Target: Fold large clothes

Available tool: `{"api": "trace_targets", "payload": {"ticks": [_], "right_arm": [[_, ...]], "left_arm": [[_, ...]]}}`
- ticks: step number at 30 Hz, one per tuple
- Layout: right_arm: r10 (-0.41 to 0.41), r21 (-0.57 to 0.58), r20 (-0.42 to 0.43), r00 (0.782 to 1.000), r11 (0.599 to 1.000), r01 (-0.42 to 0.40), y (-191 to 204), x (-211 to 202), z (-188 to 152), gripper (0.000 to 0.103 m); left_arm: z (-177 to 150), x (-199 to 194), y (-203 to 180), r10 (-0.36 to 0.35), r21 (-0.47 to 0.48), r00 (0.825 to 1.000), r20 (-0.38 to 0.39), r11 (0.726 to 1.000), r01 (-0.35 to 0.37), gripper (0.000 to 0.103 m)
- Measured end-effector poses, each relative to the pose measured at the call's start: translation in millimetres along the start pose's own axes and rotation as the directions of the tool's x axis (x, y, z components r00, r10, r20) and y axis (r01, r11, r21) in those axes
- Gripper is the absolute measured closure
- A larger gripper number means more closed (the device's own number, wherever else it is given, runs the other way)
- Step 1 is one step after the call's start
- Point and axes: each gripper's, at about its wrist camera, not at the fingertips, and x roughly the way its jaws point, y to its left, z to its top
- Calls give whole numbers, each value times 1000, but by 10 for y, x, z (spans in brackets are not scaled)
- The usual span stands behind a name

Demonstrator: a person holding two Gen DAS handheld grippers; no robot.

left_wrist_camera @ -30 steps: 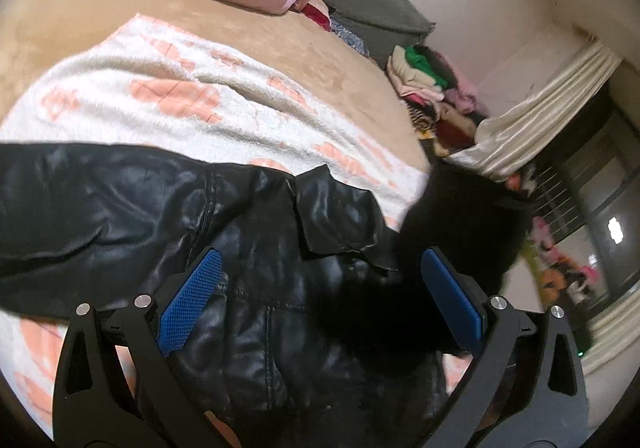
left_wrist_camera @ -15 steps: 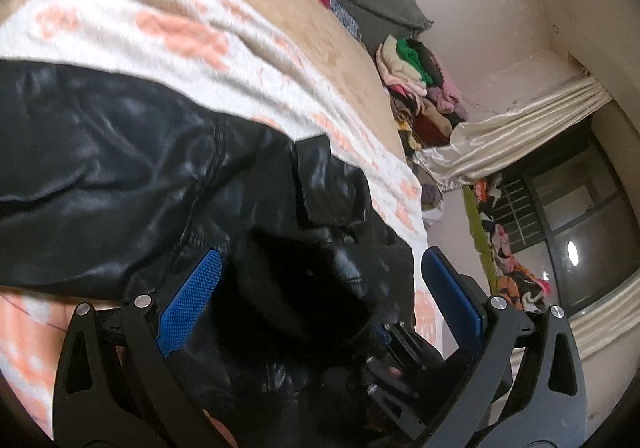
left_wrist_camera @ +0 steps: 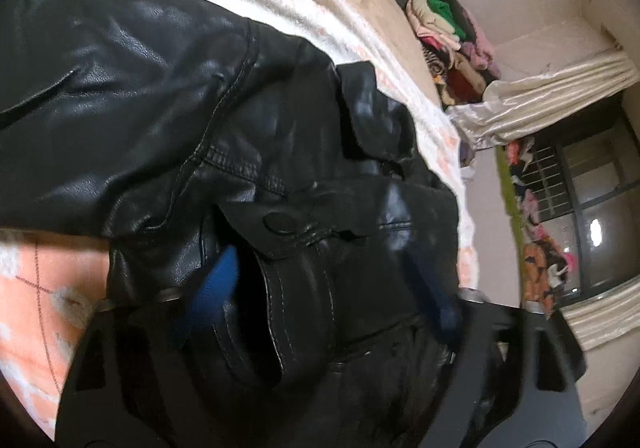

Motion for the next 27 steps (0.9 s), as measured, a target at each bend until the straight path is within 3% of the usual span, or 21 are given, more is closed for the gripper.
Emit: {"api": "trace_targets", "payload": {"ticks": [2,4,5,7,9,10,15,19,22,24,27], "right_arm": [[-19,31,15,1000,999,19,-105,-100,-21,15],[-49,59,18,999,997,48,-200,-175,-37,16],[-63,69,20,998,996,62,-247,-216,-42,17],[-103,101,29,994,990,99,-373,-311,-55,20],[-135,141,42,990,982,128,-516,-432,-58,22],[-156,162,53,986,976,146,-594,-500,-52,23],[-255,236,98,962,945,227,-986,-737,109,29],[-290,297,136,947,924,240,-1295,-773,363,33],[-325,295,104,940,913,283,-1463,-606,519,44],[-327,274,54,944,913,301,-1534,-393,602,55],[-332,237,-5,943,916,324,-1589,-109,664,55]], "left_arm": [[6,31,-39,9,21,1000,2,1000,-9,53],[14,82,-77,22,38,1000,5,999,-22,80],[12,91,-110,44,57,999,16,997,-45,87],[11,48,-200,49,98,998,42,994,-53,94],[-15,-59,-287,-25,110,998,49,994,19,100],[-35,-148,-393,-80,145,995,57,987,71,101],[-15,-512,-841,-167,278,977,131,952,126,103],[140,-656,-1091,-124,407,969,216,913,26,103],[198,-509,-1030,-26,462,963,269,881,-105,102],[229,-302,-843,15,450,969,247,884,-129,102],[236,-101,-576,86,411,975,204,897,-165,102]]}}
